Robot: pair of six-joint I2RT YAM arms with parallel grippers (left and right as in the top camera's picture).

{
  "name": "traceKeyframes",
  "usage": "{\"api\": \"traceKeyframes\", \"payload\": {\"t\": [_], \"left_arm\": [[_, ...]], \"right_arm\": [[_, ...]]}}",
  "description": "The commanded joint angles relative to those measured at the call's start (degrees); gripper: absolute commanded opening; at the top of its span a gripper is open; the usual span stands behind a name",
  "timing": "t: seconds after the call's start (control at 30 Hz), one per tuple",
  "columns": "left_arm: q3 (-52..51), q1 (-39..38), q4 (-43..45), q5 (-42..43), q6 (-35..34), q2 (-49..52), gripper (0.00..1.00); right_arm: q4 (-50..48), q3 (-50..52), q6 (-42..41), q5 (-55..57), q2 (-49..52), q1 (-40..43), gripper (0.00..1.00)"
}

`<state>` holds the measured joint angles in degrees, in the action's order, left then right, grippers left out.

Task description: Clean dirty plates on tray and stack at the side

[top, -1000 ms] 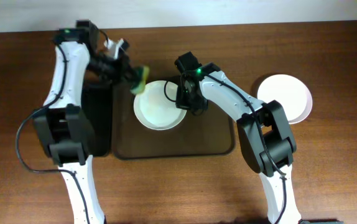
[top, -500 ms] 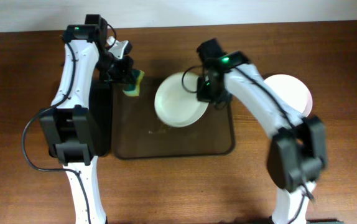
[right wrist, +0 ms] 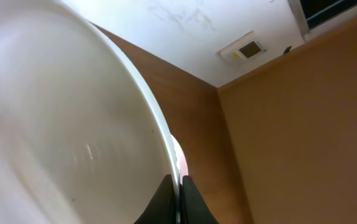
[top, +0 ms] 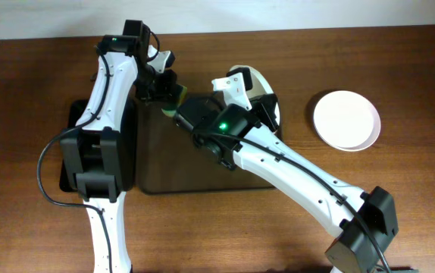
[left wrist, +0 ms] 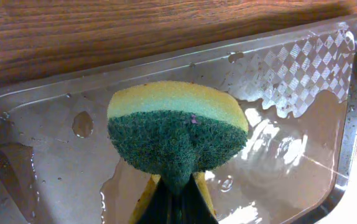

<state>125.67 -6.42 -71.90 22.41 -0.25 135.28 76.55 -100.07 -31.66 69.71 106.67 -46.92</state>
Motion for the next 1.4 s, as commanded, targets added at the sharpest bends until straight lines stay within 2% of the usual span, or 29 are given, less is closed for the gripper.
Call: {"api": "traceKeyframes", "payload": {"t": [0.0,0.07,0.17,0.27,0.33,0.43,0.57,0.67,0.7,0.77,0.8,0.9,0.97,1.07,1.13,1.17,1.23,1.3,1.33,1.37], "left_arm": [[-0.4,-0.1,0.3,0.0,-0.6,-0.2,0.01],[-0.4,-0.1,0.3,0.0,-0.7,-0.2,0.01],[-0.4,-0.1,0.3,0.0,-0.6,-0.2,0.01],[-0.4,-0.1,0.3,-1.4,-0.6,-0.2,0.01],[-0.4,-0.2,0.3,-1.5,-0.7,-0.2,0.01],[-0.4,-0.2,0.0,-2.4,-2.1,-0.2,0.01],[-0.4,-0.2,-0.1,-2.8,-2.1,-0.2,0.01],[-0.4,-0.2,-0.1,-3.9,-2.9,-0.2,0.01],[-0.4,-0.2,-1.4,-8.3,-3.0,-0.2,0.01],[-0.2,0.0,-2.4,-10.4,-4.8,-0.8,0.01],[0.0,0.0,-2.8,-10.5,-6.6,-2.3,0.01],[0.0,0.0,-6.0,-18.4,-12.5,-10.8,0.01],[0.0,0.2,-10.8,-31.9,-16.5,-14.4,0.01],[-3.7,2.2,-15.6,-40.8,-19.9,-14.3,0.01],[-10.0,4.7,-15.2,-41.7,-24.3,-14.3,0.01],[-15.8,6.8,-13.7,-41.9,-25.2,-14.3,0.01],[-23.5,9.9,-8.5,-42.8,-26.7,-14.3,0.01],[-29.4,13.2,-1.3,-36.5,-26.9,-14.3,0.02],[-29.7,14.1,-0.4,-35.6,-26.9,-14.3,0.76],[-29.6,14.6,0.1,-35.6,-26.9,-14.5,0.99]], "right_arm": [[2.6,-0.3,-7.3,3.0,0.1,0.0,0.04],[4.2,-0.3,-12.9,-0.7,0.1,0.7,0.04],[3.0,-0.3,-13.4,-22.2,-1.2,9.0,0.04],[-1.3,-0.3,-5.9,-41.6,-3.8,24.3,0.04],[-4.2,-0.3,-2.6,-52.5,-3.5,38.9,0.04],[-7.0,-0.1,-2.3,-55.5,-0.1,54.9,0.04],[-12.6,4.8,-1.1,-58.8,4.8,63.5,0.04],[-15.3,9.7,-1.2,-59.1,5.1,63.7,0.04],[-16.4,12.5,-1.4,-60.1,5.2,63.4,0.09],[-17.0,13.9,-1.1,-60.6,5.2,62.7,0.61],[-16.2,13.3,-1.1,-61.8,4.9,62.6,0.73],[-8.1,2.6,3.7,-65.1,1.9,61.8,0.74],[-6.9,-3.8,6.4,-67.4,-0.3,58.4,0.75],[-6.9,-4.2,6.4,-67.6,-0.3,52.0,0.77],[-8.1,-4.2,6.7,-67.5,-0.3,48.4,0.81],[-9.5,-4.2,7.7,-65.9,-0.3,46.8,0.84],[-9.2,-4.2,7.7,-65.0,-0.3,46.5,0.86],[-8.9,-4.2,7.7,-65.0,-0.3,46.5,0.86],[-8.8,-4.2,7.7,-65.0,-0.3,46.5,0.86],[-8.9,-4.2,7.7,-65.0,-0.3,46.5,0.86]]}}
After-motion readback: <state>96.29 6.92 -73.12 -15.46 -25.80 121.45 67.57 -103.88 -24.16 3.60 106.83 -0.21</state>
